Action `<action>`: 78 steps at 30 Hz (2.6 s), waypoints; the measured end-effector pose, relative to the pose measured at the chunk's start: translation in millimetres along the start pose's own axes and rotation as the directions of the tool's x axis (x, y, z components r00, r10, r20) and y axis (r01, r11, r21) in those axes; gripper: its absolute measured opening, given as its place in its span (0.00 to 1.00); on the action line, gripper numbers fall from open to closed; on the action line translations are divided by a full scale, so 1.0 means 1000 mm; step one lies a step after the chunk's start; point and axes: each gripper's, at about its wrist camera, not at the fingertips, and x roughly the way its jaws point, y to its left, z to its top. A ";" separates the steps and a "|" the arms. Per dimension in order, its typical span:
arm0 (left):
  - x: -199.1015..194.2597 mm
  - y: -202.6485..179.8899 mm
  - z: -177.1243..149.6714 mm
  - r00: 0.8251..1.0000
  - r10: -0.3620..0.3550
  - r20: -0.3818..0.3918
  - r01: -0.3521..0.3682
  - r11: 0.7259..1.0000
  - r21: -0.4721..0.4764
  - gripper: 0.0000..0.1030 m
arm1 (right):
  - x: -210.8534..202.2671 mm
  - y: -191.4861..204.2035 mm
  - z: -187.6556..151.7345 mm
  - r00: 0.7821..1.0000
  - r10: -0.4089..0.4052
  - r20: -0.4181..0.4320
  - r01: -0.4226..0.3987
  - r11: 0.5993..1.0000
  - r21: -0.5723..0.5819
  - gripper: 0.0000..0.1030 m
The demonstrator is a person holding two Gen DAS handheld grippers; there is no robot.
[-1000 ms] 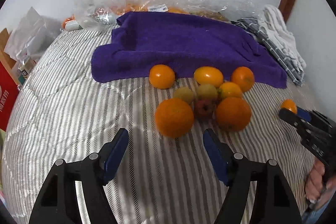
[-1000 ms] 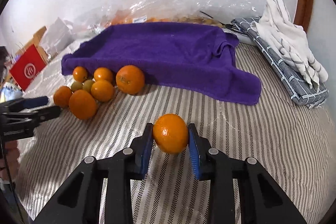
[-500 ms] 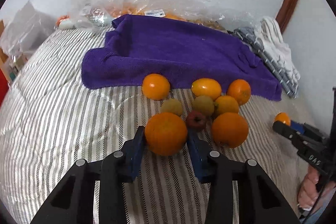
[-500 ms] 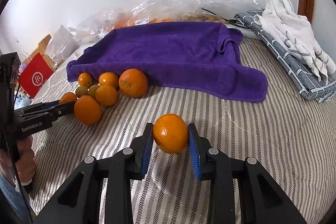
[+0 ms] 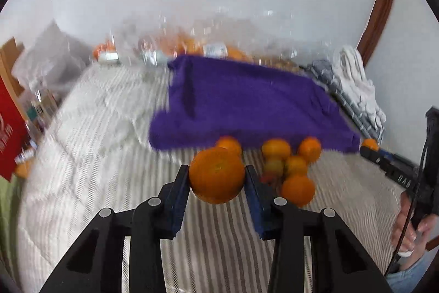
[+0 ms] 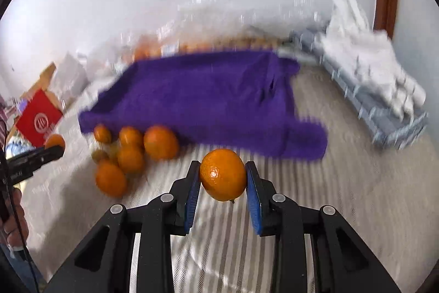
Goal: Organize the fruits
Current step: 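Carry the orange in the right tool onto the purple towel while the left tool grasps a tangerine, then open the right tool and left tool, releasing the fruits onto the purple towel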
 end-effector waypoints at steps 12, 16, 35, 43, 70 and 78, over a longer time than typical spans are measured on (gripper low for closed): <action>0.021 -0.014 0.088 0.992 -0.014 0.128 0.017 1.000 -0.018 0.36 | 0.000 0.022 0.115 0.992 -0.032 0.122 0.039 0.998 -0.056 0.31; 0.053 -0.015 0.102 0.991 0.004 0.133 0.000 1.000 -0.031 0.36 | 0.038 0.018 0.125 0.997 -0.020 0.077 0.022 0.999 -0.023 0.31; 0.154 -0.008 0.070 0.998 0.037 -0.049 -0.038 0.999 -0.014 0.36 | 0.153 -0.023 0.087 0.995 -0.064 -0.082 0.066 0.997 0.025 0.32; 0.154 -0.009 0.066 0.996 0.080 -0.034 -0.080 0.997 -0.004 0.36 | 0.152 -0.018 0.085 0.994 -0.087 -0.062 0.087 0.996 0.006 0.32; 0.122 -0.013 0.071 0.990 0.008 0.143 0.001 0.998 -0.059 0.63 | 0.064 0.003 0.080 0.995 -0.044 0.092 0.037 0.997 0.070 0.66; 0.085 -0.009 0.059 0.978 -0.050 0.201 0.073 0.991 -0.112 0.63 | 0.042 0.024 0.039 0.999 -0.042 0.018 0.041 0.999 0.026 0.69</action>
